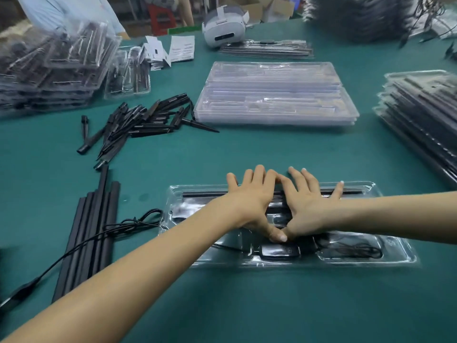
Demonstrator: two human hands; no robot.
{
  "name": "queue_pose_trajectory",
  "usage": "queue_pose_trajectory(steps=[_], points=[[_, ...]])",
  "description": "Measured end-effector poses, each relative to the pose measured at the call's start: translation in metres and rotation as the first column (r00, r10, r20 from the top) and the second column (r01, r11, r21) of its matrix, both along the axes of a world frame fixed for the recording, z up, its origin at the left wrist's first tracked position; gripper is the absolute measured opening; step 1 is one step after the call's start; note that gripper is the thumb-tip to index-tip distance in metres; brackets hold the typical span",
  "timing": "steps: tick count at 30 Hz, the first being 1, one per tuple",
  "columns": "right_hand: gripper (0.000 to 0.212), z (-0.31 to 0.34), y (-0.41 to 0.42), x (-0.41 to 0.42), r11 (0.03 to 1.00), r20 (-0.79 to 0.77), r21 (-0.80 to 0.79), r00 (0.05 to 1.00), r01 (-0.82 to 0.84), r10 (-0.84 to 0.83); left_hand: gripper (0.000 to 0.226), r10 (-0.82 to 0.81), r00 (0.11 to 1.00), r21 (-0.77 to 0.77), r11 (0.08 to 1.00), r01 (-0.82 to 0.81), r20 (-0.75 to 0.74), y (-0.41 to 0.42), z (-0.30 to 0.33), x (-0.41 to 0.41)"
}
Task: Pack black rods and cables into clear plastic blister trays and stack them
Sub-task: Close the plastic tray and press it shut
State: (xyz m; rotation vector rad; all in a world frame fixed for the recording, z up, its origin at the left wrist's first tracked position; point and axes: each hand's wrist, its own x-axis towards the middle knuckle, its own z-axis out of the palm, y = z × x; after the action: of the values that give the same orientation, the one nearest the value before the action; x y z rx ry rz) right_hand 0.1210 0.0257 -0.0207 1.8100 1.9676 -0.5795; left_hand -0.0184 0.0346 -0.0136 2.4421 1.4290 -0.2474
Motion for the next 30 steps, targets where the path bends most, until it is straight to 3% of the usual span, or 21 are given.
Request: queue_pose_trajectory(steps=[5,8,11,13,15,17,19,25,30], points=[[0.12,-0.001,-0.004,0.006,1.0,-0.083,0.01,0.997,-0.005,0.006,0.103,0.002,0.994,0.01,1.0,-0.003,0.113,-0.003,-0.006,-0.009],[0.12,0.001,-0.01,0.015,0.998,-0.172,0.054,0.985,0.008,0.002,0.083,-0.021,0.967,0.091,0.996,-0.002,0.254,-0.016,-0.003,-0.033],[0.122,0.0,-0.012,0.021,0.997,-0.225,0.082,0.974,-0.016,0.034,0.051,0.159,0.896,0.219,0.938,-0.267,0.415,-0.031,0.003,-0.086],[0.121,0.001,-0.013,0.023,0.995,-0.226,0.089,0.972,-0.04,0.06,0.038,0.303,0.873,0.294,0.856,-0.426,0.383,-0.046,0.007,-0.133],[0.117,0.002,-0.011,0.026,0.988,-0.192,0.131,0.976,-0.078,0.103,0.031,0.365,0.896,0.293,0.854,-0.431,0.253,-0.065,0.008,-0.171],[0.114,0.003,-0.008,0.029,0.977,-0.152,0.183,0.978,-0.114,0.143,0.026,0.326,0.928,0.216,0.907,-0.361,0.182,-0.083,0.007,-0.189],[0.115,0.004,-0.005,0.032,0.977,-0.155,0.179,0.978,-0.114,0.142,0.024,0.284,0.938,0.193,0.927,-0.322,0.201,-0.095,0.001,-0.192],[0.117,0.001,-0.01,0.035,0.97,-0.146,0.212,0.978,-0.118,0.15,0.026,0.264,0.935,0.298,0.896,-0.329,0.237,-0.101,-0.007,-0.19],[0.122,0.006,-0.01,0.034,0.976,-0.145,0.182,0.978,-0.122,0.15,0.042,0.163,0.965,0.414,0.879,-0.236,0.204,-0.108,-0.005,-0.189]])
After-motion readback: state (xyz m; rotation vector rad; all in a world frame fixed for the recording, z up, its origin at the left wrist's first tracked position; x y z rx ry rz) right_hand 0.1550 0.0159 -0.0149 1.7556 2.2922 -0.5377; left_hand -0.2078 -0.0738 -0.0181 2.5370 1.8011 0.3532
